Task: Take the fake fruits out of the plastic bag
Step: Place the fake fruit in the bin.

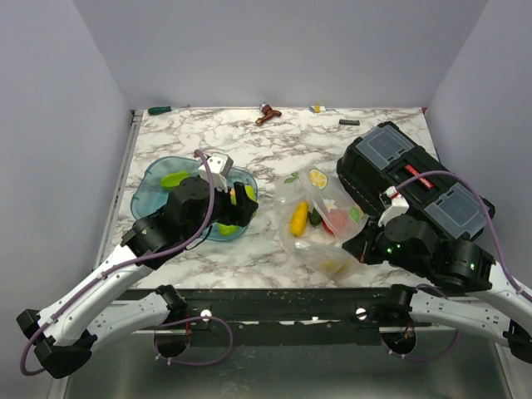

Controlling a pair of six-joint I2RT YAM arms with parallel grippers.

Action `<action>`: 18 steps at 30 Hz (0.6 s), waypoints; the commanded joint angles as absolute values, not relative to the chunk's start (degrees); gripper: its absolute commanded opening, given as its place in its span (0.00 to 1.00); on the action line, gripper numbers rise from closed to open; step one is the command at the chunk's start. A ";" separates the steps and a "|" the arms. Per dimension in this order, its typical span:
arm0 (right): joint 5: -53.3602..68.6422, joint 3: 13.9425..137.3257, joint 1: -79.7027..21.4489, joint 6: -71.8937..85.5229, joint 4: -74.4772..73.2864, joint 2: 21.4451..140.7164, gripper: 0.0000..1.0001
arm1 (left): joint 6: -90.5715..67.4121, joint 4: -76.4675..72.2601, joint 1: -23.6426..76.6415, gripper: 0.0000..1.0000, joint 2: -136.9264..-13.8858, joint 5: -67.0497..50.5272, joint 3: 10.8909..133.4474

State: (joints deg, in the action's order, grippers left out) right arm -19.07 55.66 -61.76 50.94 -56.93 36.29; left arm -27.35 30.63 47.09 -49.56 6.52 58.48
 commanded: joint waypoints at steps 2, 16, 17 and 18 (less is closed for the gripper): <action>-20.90 56.61 -61.53 50.46 -56.58 35.51 0.01 | -30.07 40.03 41.73 0.00 -50.31 26.04 55.19; -20.16 57.30 -61.60 50.28 -56.31 36.12 0.01 | -41.86 31.28 25.26 0.04 -64.10 24.74 45.90; -19.96 57.36 -61.57 50.33 -56.25 36.11 0.01 | -41.68 30.66 24.70 0.05 -65.36 24.02 46.03; -19.83 57.35 -61.52 50.33 -56.04 36.13 0.01 | -41.70 30.76 24.34 0.05 -67.29 23.37 46.56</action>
State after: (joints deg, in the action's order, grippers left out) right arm -19.38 55.86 -61.76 50.94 -56.93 35.97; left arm -39.33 36.05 26.15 -63.02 24.73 46.11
